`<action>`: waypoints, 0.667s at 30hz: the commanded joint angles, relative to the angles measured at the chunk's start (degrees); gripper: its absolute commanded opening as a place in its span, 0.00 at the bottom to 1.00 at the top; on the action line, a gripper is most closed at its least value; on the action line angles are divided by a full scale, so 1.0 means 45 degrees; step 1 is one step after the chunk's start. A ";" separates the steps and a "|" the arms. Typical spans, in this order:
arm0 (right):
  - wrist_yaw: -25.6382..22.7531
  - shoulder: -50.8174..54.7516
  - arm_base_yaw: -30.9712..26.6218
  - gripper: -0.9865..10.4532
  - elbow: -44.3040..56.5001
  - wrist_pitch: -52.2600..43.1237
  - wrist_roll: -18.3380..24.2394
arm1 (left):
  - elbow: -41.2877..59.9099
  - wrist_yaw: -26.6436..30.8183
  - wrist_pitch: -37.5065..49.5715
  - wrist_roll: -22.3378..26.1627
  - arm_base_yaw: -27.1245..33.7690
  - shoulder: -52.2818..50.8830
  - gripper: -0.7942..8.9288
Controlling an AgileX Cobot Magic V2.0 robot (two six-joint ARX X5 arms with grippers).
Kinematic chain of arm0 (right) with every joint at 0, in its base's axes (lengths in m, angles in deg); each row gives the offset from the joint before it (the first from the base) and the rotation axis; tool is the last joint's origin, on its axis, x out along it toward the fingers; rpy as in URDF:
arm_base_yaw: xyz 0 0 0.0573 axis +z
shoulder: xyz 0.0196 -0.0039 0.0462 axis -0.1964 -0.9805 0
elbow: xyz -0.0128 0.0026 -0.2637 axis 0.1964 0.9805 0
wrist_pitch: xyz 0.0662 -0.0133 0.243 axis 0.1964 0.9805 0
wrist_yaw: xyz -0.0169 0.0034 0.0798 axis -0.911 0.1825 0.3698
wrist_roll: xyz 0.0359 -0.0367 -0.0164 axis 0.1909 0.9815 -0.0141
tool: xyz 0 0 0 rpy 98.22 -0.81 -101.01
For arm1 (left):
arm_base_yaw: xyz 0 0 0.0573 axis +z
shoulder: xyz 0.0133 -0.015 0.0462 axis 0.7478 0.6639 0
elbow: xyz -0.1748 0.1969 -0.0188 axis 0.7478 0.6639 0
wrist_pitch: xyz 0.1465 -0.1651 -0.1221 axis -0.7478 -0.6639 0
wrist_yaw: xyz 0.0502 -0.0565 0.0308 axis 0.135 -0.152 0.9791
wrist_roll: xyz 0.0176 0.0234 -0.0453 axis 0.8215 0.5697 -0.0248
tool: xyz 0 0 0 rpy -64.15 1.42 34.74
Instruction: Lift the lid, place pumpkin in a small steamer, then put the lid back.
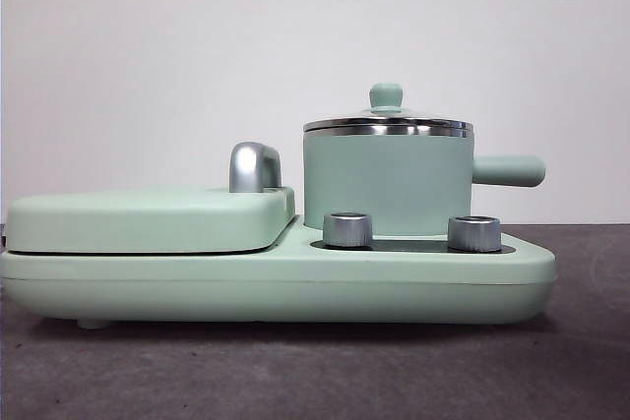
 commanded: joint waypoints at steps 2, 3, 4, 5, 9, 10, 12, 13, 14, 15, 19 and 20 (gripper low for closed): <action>0.0010 0.0034 0.0010 0.10 0.0078 0.0010 -0.0155 | 0.0219 -0.0015 -0.0121 0.0019 0.0015 -0.0015 0.09; 0.0010 0.0034 0.0010 0.10 0.0078 -0.0039 -0.0155 | 0.0219 -0.0015 -0.0121 0.0019 0.0015 -0.0015 0.09; 0.0010 0.0034 0.0010 0.10 0.0078 -0.0112 -0.0155 | 0.0219 -0.0015 -0.0121 0.0019 0.0015 -0.0015 0.09; 0.0010 0.0034 0.0010 0.10 0.0073 -0.0121 -0.0155 | 0.0219 -0.0015 -0.0121 0.0019 0.0015 -0.0015 0.09; 0.0005 0.0034 0.0010 0.10 0.0068 -0.0117 -0.0155 | 0.0219 -0.0015 -0.0121 0.0019 0.0015 -0.0015 0.09; 0.0005 0.0034 0.0010 0.10 0.0068 -0.0117 -0.0155 | 0.0219 -0.0015 -0.0121 0.0019 0.0015 -0.0015 0.09; 0.0000 0.0034 0.0010 0.10 0.0068 -0.0117 -0.0155 | 0.0219 -0.0015 -0.0121 0.0019 0.0015 -0.0015 0.09; 0.0000 0.0034 0.0010 0.10 0.0068 -0.0117 -0.0155 | 0.0219 -0.0015 -0.0121 0.0019 0.0015 -0.0015 0.09; 0.0000 0.0034 0.0005 0.10 0.0068 -0.0117 -0.0155 | 0.0219 -0.0015 -0.0121 0.0019 0.0015 -0.0015 0.09; 0.0000 0.0034 0.0010 0.10 0.0068 -0.0117 -0.0155 | 0.0219 -0.0015 -0.0121 0.0019 0.0015 -0.0015 0.09; 0.0000 0.0034 0.0010 0.10 0.0068 -0.0117 -0.0155 | 0.0219 -0.0015 -0.0121 0.0019 0.0015 -0.0015 0.09; 0.0000 0.0034 0.0010 0.10 0.0068 -0.0117 -0.0155 | 0.0219 -0.0015 -0.0121 0.0019 0.0015 -0.0015 0.09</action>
